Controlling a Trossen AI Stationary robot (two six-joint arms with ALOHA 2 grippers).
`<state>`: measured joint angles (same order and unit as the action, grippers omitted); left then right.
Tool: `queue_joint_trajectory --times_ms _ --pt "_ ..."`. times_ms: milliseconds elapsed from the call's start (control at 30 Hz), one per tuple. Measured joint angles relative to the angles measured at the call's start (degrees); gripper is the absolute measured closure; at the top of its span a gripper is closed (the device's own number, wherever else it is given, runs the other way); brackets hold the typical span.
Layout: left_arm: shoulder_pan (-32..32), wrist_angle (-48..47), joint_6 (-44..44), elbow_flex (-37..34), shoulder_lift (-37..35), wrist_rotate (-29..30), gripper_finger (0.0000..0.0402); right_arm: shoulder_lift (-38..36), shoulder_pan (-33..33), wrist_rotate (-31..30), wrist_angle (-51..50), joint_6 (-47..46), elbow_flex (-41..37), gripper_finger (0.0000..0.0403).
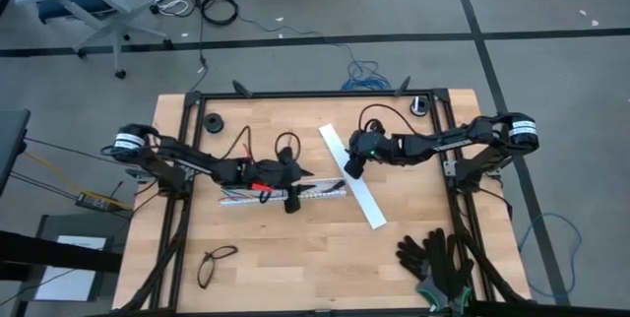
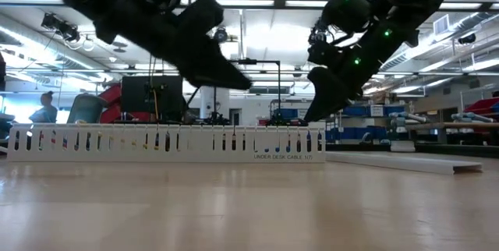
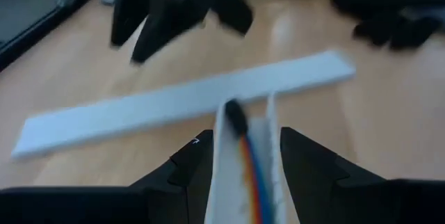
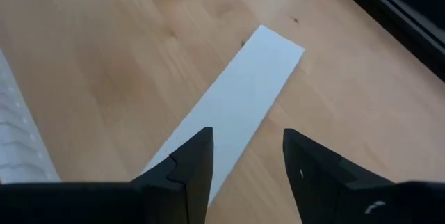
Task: Ziptie cables
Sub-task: Close the white cable duct using the cover
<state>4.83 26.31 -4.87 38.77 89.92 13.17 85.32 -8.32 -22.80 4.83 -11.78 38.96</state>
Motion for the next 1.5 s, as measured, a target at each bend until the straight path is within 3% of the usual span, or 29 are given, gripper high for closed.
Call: queue_joint_trajectory --times_ms 267,533,667,933,1100,1267,1500 --pt "-1.10 -2.09 -1.26 7.95 7.63 -5.22 0.0255 0.00 -0.20 0.05 -2.49 1.56 -0.04 0.0248" --pt "-1.77 -2.40 0.12 16.99 16.16 -9.45 0.0197 -0.02 -0.20 0.40 -5.95 1.54 -0.04 0.0249" --pt "-1.76 -3.64 3.15 19.24 16.42 -9.35 0.0178 0.00 -0.20 0.45 -7.86 1.50 -0.04 0.0249" --pt "-3.24 -13.47 2.94 20.41 16.44 -9.46 0.0176 0.00 -0.11 0.45 -8.56 1.51 -0.04 0.0248" --pt "-4.09 -12.87 2.75 20.78 16.44 -11.14 0.0167 0.00 -0.09 0.45 -8.51 1.34 -0.04 0.0250" --pt "-3.99 -10.33 3.28 20.78 16.44 -7.85 0.0160 0.00 -0.09 0.45 -8.54 0.89 -0.04 0.0248" --pt "-3.99 -6.75 -3.15 20.78 16.44 -6.24 0.0160 0.00 -0.07 1.02 -8.51 0.86 -0.04 0.0249"
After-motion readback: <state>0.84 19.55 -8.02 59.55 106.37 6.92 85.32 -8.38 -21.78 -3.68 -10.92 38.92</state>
